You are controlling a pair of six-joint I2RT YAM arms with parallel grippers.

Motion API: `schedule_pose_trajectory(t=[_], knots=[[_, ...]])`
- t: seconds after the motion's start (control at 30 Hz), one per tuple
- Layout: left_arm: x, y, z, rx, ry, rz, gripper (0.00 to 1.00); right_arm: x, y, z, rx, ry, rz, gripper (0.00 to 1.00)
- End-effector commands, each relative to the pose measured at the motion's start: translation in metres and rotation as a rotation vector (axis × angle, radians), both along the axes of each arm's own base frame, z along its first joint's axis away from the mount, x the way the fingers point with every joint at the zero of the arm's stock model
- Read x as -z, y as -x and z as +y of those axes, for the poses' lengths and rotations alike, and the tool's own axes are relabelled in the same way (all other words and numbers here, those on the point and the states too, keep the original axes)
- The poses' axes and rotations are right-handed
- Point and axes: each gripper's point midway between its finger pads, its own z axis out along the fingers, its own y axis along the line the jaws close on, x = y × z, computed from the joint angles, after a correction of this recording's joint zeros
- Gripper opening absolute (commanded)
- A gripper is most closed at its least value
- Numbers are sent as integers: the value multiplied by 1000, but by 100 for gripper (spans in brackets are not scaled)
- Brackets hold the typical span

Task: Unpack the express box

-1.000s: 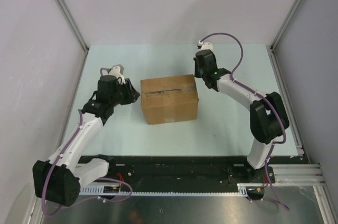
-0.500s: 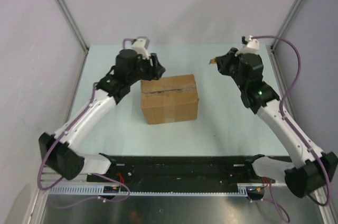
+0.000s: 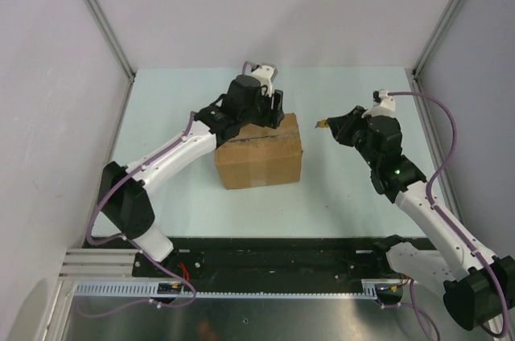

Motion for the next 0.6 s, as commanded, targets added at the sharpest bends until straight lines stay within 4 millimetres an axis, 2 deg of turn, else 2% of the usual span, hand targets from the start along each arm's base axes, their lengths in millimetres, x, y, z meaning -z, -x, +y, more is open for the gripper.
schedule_pose_trajectory(t=[0.0, 0.13, 0.27, 0.57], knots=[[-16, -9, -13, -18, -37, -86, 68, -19, -5, 11, -27, -130, -98, 0], [-7, -12, -19, -33, -112, -119, 72, -15, -12, 17, -29, -169, -99, 0], [-4, -16, -26, -38, -156, -144, 76, -21, -20, 18, -16, -192, -131, 0], [13, -29, -23, -71, -241, -155, 76, -3, -30, 35, -25, -213, -94, 0]])
